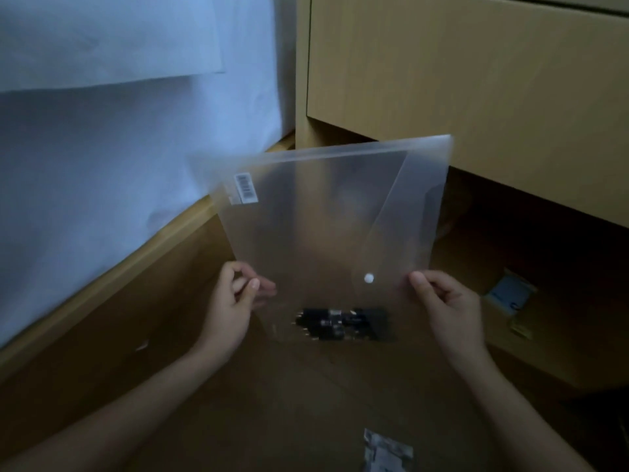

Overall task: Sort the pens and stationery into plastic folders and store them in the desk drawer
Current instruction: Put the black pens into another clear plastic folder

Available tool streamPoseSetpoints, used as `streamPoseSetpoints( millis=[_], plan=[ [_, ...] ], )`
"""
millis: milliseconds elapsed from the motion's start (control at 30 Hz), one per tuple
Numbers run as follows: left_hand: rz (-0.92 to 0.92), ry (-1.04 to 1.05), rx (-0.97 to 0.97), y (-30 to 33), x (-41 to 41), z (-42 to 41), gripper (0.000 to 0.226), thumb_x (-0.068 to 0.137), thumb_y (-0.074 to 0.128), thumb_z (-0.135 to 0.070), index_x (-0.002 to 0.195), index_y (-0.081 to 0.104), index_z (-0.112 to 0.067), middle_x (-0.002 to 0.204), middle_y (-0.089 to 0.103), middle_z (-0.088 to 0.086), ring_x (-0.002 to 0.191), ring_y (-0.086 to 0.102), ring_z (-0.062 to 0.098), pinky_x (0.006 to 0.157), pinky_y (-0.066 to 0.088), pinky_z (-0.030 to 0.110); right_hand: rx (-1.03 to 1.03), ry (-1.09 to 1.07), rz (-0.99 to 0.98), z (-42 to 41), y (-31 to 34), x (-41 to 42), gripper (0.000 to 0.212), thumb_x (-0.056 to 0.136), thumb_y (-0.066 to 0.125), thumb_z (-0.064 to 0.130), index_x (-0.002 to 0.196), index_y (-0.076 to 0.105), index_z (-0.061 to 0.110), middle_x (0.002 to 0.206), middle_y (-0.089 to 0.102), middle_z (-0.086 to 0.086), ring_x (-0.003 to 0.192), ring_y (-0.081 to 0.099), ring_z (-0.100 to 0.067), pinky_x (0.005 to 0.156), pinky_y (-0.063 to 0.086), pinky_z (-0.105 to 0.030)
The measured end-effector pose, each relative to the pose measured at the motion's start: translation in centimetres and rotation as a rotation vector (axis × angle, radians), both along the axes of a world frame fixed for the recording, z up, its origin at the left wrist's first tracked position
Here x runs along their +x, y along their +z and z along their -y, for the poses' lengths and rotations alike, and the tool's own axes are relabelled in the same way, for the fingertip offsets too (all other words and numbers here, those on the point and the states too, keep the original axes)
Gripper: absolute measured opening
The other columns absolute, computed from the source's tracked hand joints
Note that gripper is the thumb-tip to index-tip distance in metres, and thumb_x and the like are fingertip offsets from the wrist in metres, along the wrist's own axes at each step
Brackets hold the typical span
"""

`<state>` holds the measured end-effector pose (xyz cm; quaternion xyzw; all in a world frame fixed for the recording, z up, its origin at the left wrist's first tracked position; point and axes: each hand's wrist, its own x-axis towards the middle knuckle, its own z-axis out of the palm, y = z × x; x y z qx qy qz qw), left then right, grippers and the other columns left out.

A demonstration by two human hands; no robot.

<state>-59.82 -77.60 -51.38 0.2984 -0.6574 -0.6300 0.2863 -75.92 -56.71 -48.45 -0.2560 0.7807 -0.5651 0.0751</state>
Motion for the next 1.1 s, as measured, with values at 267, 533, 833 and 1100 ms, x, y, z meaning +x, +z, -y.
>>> streamPoseSetpoints(
  millis=[267,533,833,1100],
  plan=[
    [-0.008,-0.032,-0.067,1.4,-0.6,0.3,0.02,0.097,0.039,0.002,0.089,0.041,-0.016,0.081,0.066,0.004,0.072,0.068,0.015,0.066,0.054,0.022,-0.096,-0.004,0.007,-0.1,1.0,-0.7,0.021,0.093,0.051,0.01,0.085,0.064,0.024,0.083,0.066,0.009,0.077,0.062,0.005,0.068,0.049,-0.013],
    [0.038,-0.041,-0.046,1.0,-0.5,-0.4,0.022,0.097,0.04,0.002,0.087,0.041,-0.017,0.082,0.067,0.006,0.068,0.068,0.011,0.066,0.053,0.026,-0.011,-0.011,0.04,-0.7,0.2,-0.2,0.023,0.093,0.05,0.01,0.083,0.06,0.028,0.084,0.062,0.012,0.077,0.059,0.011,0.067,0.046,-0.006],
    [-0.037,0.044,0.123,0.7,-0.8,-0.5,0.02,0.098,0.038,0.001,0.086,0.041,-0.015,0.083,0.064,0.01,0.061,0.068,0.008,0.06,0.054,0.018,0.214,0.129,0.074,-1.8,-2.0,0.1,0.023,0.088,0.058,0.009,0.082,0.061,0.03,0.084,0.065,0.01,0.087,0.065,-0.01,0.069,0.05,-0.013],
    [-0.109,-0.022,0.127,1.2,-0.6,-0.6,0.013,0.098,0.041,-0.007,0.102,0.049,-0.015,0.089,0.069,0.006,0.077,0.07,0.011,0.069,0.056,0.02,0.106,0.004,0.144,-2.1,-1.8,0.0,0.017,0.09,0.053,0.012,0.081,0.062,0.024,0.08,0.065,0.007,0.074,0.062,0.0,0.061,0.049,-0.015]
  ],
)
